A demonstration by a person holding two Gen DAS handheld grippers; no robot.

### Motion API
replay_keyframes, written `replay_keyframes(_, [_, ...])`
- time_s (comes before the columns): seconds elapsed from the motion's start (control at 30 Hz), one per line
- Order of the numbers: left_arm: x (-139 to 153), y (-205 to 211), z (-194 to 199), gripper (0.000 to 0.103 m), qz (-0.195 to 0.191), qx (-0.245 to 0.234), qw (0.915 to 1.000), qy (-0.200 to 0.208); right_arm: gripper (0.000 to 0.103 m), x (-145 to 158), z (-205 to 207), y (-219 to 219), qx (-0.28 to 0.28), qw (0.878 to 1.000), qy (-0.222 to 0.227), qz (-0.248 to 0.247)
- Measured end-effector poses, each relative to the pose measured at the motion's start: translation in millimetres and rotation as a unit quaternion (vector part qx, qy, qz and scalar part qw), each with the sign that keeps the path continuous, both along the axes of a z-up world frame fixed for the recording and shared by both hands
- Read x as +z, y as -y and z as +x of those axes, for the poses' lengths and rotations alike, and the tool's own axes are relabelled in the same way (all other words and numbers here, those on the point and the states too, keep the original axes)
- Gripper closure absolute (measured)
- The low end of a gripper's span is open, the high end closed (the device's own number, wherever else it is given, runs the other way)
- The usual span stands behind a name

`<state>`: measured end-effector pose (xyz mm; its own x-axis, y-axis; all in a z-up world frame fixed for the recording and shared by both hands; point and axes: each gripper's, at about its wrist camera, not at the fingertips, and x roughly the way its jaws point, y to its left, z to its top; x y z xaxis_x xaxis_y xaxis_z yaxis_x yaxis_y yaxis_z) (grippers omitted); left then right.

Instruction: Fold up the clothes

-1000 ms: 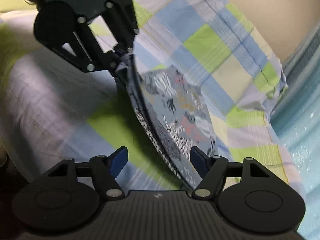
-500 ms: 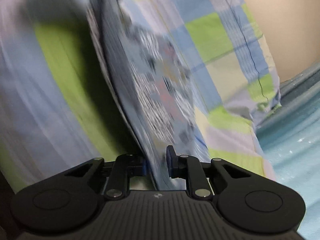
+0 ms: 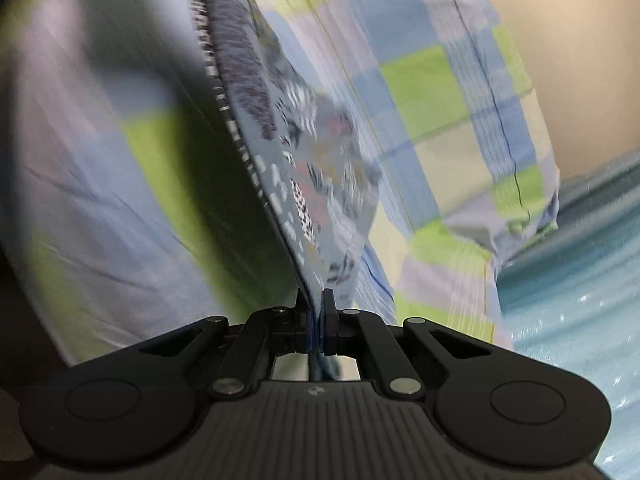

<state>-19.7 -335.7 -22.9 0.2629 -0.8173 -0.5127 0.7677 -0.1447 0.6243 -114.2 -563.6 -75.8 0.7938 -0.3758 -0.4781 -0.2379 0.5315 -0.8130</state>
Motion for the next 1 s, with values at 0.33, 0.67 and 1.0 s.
replay_keyframes(0.33, [24.1, -34.6, 22.0, 0.1, -0.002, 0.039, 0.9893, -0.14, 0.102, 48.4, -37.7, -57.0, 0.045, 0.996, -0.081, 0.013])
replay_keyframes(0.67, [5.2, 63.3, 180.0, 0.1, -0.003, 0.127, 0.9364, -0.327, 0.102, 93.8, 134.2, 49.8, -0.011, 0.956, -0.21, 0.204])
replay_keyframes(1.0, [-48.5, 84.2, 242.7, 0.093, 0.022, 0.212, 0.8805, -0.423, 0.072, 31.9, 196.0, 155.8, -0.119, 0.863, -0.165, 0.463])
